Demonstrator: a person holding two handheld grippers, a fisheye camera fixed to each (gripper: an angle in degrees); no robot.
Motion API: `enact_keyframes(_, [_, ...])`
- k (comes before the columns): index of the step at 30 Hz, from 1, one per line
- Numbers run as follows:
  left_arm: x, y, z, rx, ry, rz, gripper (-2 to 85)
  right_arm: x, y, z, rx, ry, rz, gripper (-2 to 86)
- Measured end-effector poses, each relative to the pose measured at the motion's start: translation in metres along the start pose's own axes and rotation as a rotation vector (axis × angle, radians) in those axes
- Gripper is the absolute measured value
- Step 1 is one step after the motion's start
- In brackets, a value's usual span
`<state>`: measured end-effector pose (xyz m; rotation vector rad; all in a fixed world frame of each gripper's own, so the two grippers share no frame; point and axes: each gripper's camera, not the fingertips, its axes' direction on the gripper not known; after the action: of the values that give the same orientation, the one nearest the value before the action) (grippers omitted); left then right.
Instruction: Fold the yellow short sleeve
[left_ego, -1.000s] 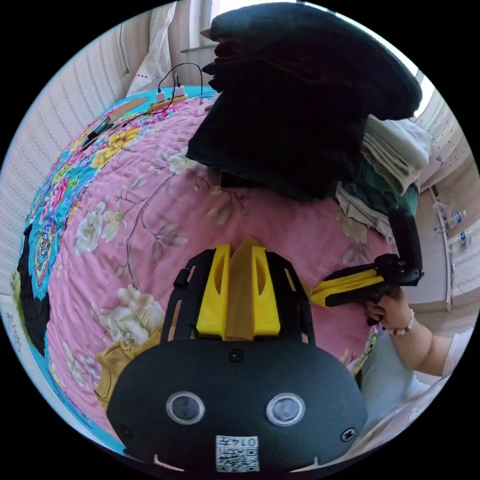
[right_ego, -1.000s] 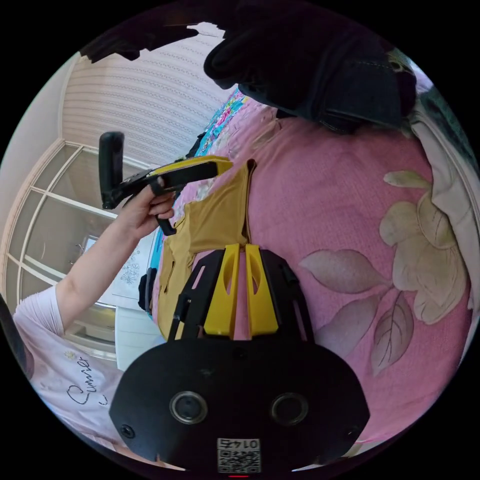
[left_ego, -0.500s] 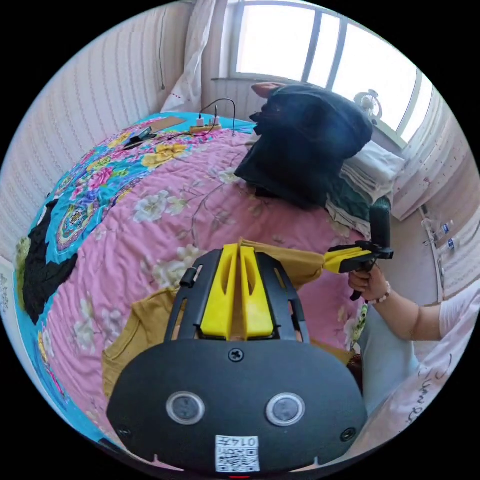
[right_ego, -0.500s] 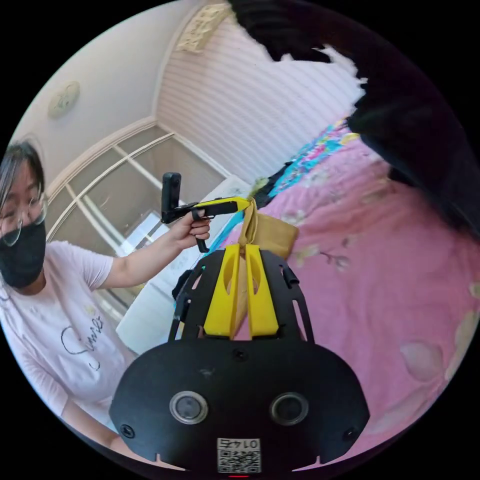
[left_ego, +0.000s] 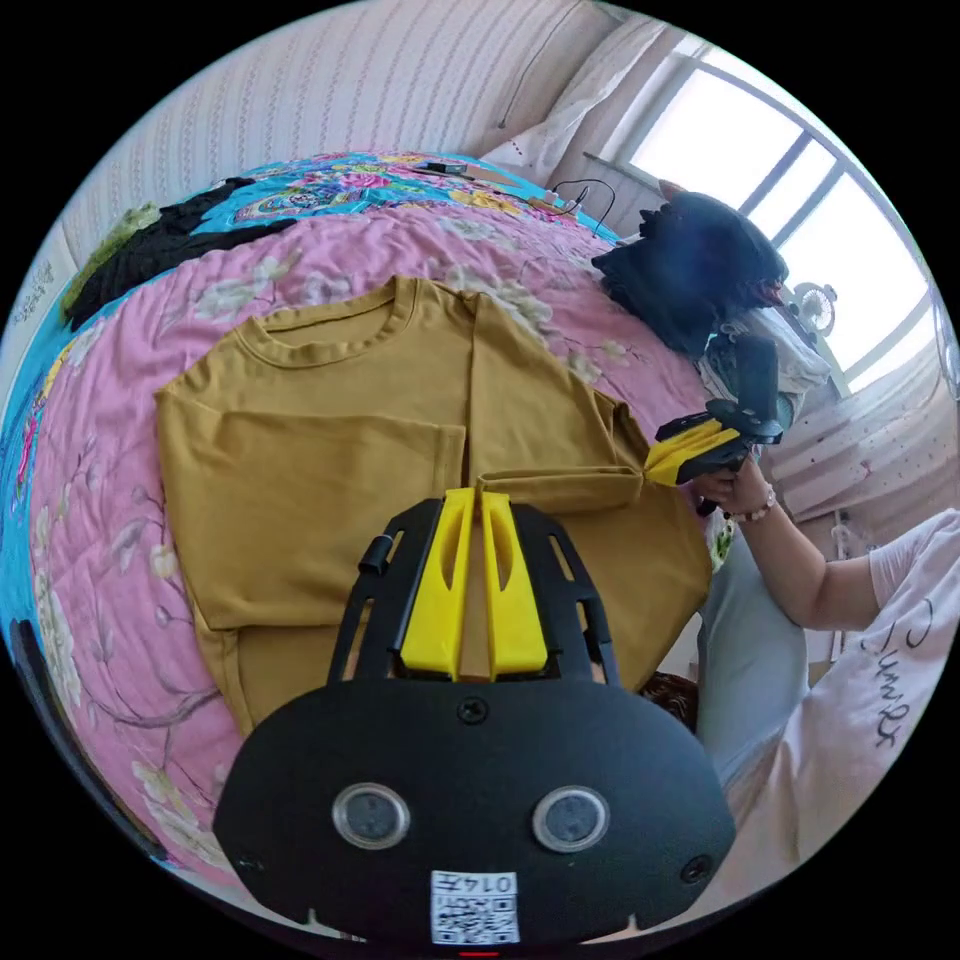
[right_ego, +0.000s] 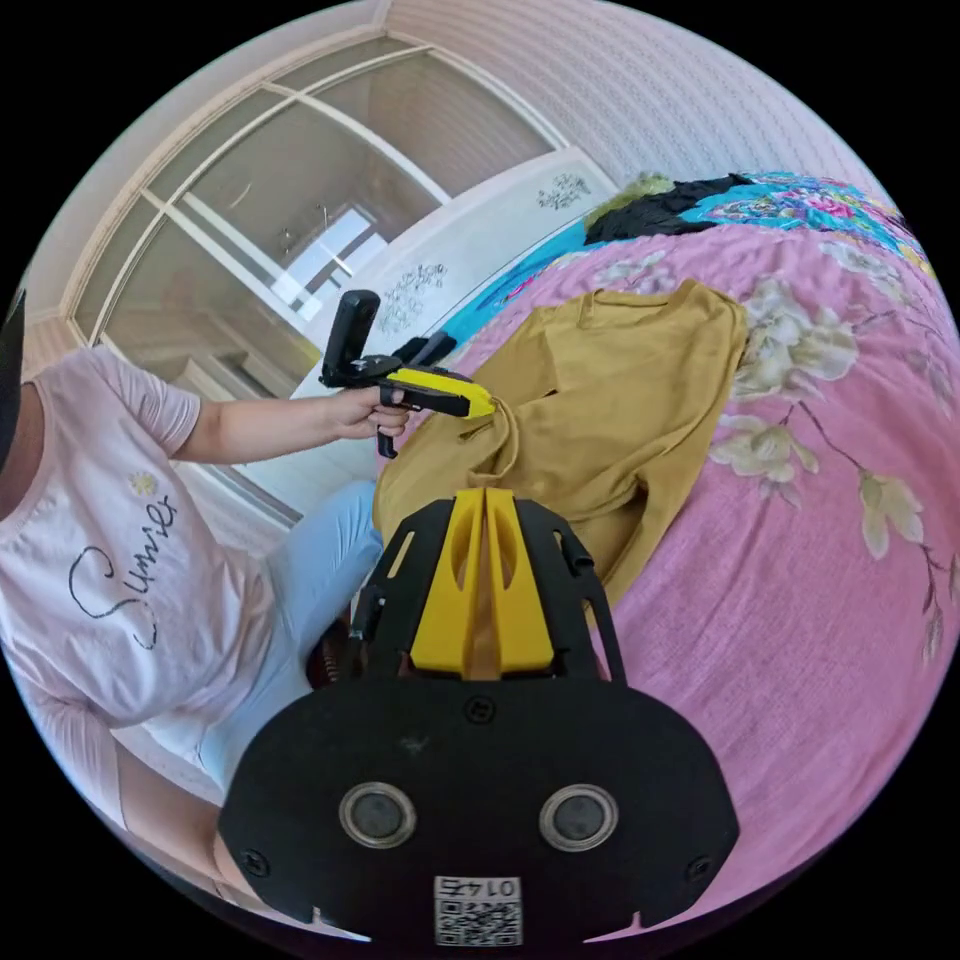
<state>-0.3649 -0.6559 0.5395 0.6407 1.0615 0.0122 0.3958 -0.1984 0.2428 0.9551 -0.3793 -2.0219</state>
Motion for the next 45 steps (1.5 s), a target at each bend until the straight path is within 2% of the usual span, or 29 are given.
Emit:
enact_keyframes(5, [-0.018,0.027,-0.017,-0.071,-0.024,0.000,-0.5,-0.009,-0.007,0.025,-0.159,-0.134,-0.100,0.1])
enact_keyframes(10, [-0.036,0.044,-0.048,-0.112,-0.041,-0.014,1.1,0.002,-0.012,0.021,-0.090,-0.148,-0.062,1.8])
enact_keyframes(12, [-0.052,0.051,-0.065,-0.076,-0.042,-0.053,1.7,0.009,-0.013,0.014,-0.011,-0.105,-0.029,3.9])
enact_keyframes(15, [-0.090,0.062,-0.096,0.000,-0.040,-0.150,3.1,0.022,-0.019,-0.001,0.174,0.066,0.143,7.4])
enact_keyframes(17, [-0.124,0.068,-0.119,0.082,-0.106,-0.223,4.4,0.025,-0.040,-0.002,0.242,0.158,0.160,7.5])
enact_keyframes(20, [-0.168,0.068,-0.142,0.159,-0.177,-0.286,5.7,0.042,-0.091,0.016,0.194,0.370,0.224,8.3])
enact_keyframes(25, [-0.236,0.056,-0.160,0.229,-0.167,-0.365,8.6,0.093,-0.170,0.053,0.145,0.406,0.324,10.7])
enact_keyframes(27, [-0.255,0.051,-0.160,0.252,-0.148,-0.380,9.1,0.111,-0.188,0.070,0.081,0.470,0.367,9.4])
enact_keyframes(29, [-0.274,0.044,-0.155,0.254,-0.073,-0.383,10.0,0.131,-0.203,0.088,-0.035,0.482,0.405,3.2])
enact_keyframes(30, [-0.279,0.042,-0.151,0.237,-0.053,-0.383,10.3,0.134,-0.205,0.090,-0.050,0.484,0.409,2.8])
enact_keyframes(33, [-0.306,0.033,-0.129,0.135,0.078,-0.420,7.7,0.136,-0.210,0.076,0.013,0.497,0.434,1.5])
enact_keyframes(35, [-0.320,0.032,-0.123,0.098,0.092,-0.429,3.5,0.139,-0.215,0.057,0.079,0.474,0.454,1.1])
enact_keyframes(39, [-0.324,0.029,-0.138,0.078,0.095,-0.361,-0.3,0.145,-0.236,0.044,0.068,0.469,0.453,0.7])
enact_keyframes(45, [-0.314,0.009,-0.226,0.286,0.061,-0.311,-0.9,0.133,-0.287,0.003,0.154,0.494,0.417,0.6])
